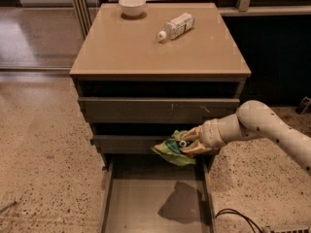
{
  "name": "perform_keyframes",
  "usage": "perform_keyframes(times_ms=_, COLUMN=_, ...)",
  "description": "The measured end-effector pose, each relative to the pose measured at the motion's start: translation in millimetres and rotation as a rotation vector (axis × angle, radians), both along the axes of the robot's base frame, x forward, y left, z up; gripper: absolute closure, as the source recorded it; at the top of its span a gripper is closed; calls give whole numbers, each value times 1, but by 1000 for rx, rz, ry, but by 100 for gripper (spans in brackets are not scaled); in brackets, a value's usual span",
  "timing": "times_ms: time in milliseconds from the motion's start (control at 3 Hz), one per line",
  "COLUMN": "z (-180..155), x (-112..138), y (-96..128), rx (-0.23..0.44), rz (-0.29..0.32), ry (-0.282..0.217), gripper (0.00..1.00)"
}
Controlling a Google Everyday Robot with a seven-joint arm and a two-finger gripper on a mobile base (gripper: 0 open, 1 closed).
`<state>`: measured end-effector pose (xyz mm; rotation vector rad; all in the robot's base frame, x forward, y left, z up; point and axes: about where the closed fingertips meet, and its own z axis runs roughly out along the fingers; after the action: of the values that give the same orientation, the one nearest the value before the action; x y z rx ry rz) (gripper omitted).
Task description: Pick green rice chip bag from bottom drawer and place on counter
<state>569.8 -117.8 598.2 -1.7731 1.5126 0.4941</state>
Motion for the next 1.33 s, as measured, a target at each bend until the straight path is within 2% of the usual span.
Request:
perform_keyframes(times_ms=333, z=21, x=-23, y=-18, rx=19, rz=-5, ry=22, gripper=100)
perform_keyframes(times_ms=667, z=74, x=-64, y=-48, rx=39, rz=-47, ry=42, gripper=100)
perform_keyframes(times_ms=1000, z=147, x=-82, y=-75, rx=48, rz=-75, ry=-31, gripper=100)
perform_keyframes(times_ms=1333, z=217, x=-66, y=-80, rx=63, rz=-39, ry=-115, gripper=100)
